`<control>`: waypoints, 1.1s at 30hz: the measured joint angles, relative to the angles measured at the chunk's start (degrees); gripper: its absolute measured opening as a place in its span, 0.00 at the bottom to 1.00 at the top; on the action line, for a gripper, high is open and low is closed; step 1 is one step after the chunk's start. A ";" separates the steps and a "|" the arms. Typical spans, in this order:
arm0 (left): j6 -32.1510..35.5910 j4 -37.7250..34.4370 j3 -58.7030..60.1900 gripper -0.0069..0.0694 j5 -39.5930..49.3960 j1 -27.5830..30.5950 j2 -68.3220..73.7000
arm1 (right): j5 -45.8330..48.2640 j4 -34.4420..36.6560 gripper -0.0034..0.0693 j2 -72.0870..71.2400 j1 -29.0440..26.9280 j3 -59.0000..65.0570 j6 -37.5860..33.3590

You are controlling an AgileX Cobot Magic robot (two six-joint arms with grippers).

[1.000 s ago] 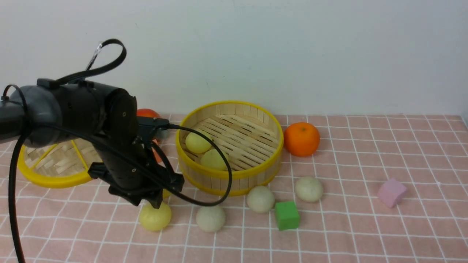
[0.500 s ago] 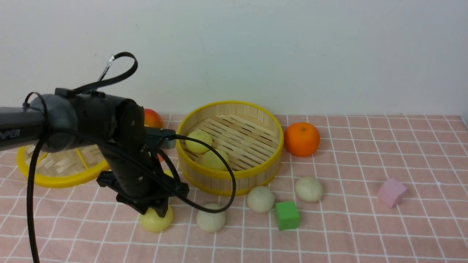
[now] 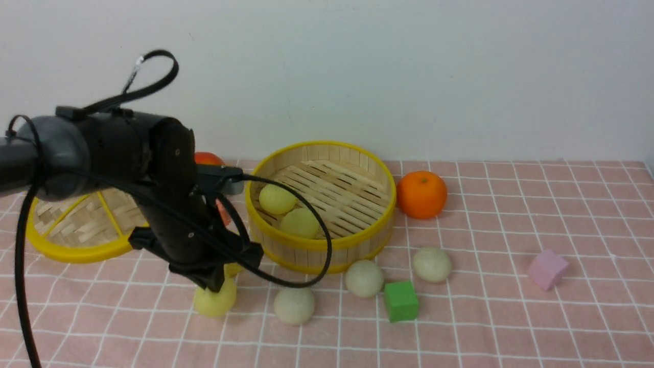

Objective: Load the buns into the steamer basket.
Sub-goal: Use the left arm to put the steamed stuffed bun into the steamer

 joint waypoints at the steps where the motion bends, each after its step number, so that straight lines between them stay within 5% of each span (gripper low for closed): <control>1: 0.51 -0.20 -2.04 0.08 0.22 -1.19 -1.59 | 0.00 0.00 0.38 0.00 0.00 0.00 0.00; 9: 2.81 -1.96 -21.50 0.08 -1.53 -10.35 3.24 | 0.00 0.00 0.38 0.00 0.00 0.00 0.00; 17: 2.95 -1.04 -35.66 0.08 0.96 -10.67 19.69 | 0.00 0.00 0.38 0.00 0.00 0.00 0.00; 33: 1.49 3.19 -38.76 0.09 -0.58 -10.67 25.82 | 0.00 0.00 0.38 0.00 0.00 0.00 0.00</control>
